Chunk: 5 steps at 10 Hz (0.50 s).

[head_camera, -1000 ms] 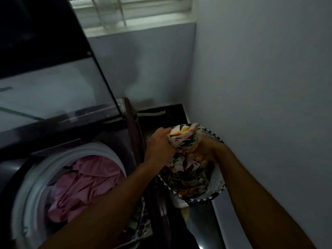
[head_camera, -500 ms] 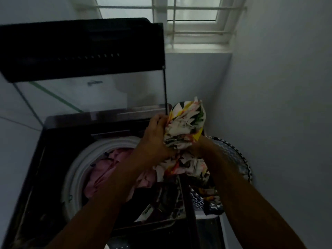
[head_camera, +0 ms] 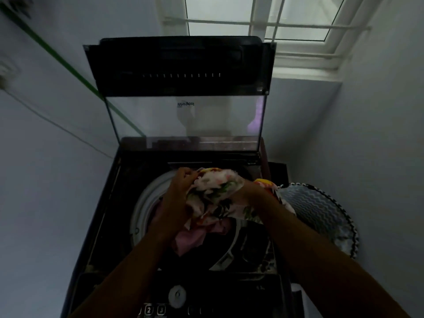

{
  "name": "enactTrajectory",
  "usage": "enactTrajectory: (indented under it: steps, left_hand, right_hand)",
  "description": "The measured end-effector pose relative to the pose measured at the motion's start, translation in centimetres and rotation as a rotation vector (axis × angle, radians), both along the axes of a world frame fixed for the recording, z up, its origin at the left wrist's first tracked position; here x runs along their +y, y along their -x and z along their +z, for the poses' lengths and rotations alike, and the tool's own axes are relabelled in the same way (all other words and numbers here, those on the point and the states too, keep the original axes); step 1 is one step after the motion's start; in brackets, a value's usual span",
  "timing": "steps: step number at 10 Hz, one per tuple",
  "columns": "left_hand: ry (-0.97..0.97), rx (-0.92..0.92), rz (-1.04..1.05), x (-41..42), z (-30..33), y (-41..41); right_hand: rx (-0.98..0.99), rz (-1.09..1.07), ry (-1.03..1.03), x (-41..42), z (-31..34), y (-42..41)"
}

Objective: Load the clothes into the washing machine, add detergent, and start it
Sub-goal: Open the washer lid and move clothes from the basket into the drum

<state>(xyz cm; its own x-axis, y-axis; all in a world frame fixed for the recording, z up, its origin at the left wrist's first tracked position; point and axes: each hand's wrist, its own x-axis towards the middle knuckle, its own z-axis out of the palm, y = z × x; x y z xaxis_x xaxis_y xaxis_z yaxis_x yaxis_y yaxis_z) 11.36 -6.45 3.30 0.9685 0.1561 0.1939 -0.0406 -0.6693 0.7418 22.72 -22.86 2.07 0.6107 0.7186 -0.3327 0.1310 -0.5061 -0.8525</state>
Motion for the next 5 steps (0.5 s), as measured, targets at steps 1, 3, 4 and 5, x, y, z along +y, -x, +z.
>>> enactTrajectory:
  steps: [1,3,4,5]
  left_hand:
    - [-0.028,0.176,0.082,1.0,-3.5,0.9]
    - [-0.262,0.389,-0.148,-3.0,-2.9,-2.4]
    - [-0.273,0.412,-0.116,-5.8,-2.2,-4.3]
    - [-0.309,0.337,-0.212,-8.5,-2.4,-5.7]
  right_hand:
    - [-0.039,-0.011,0.067,0.0,-0.3,-1.0]
    - [-0.009,-0.152,0.173,-1.9,-1.1,-1.8]
    - [0.09,-0.347,0.102,-4.1,-0.3,-1.5]
    - [0.109,-0.49,0.074,-6.2,-0.6,-1.8]
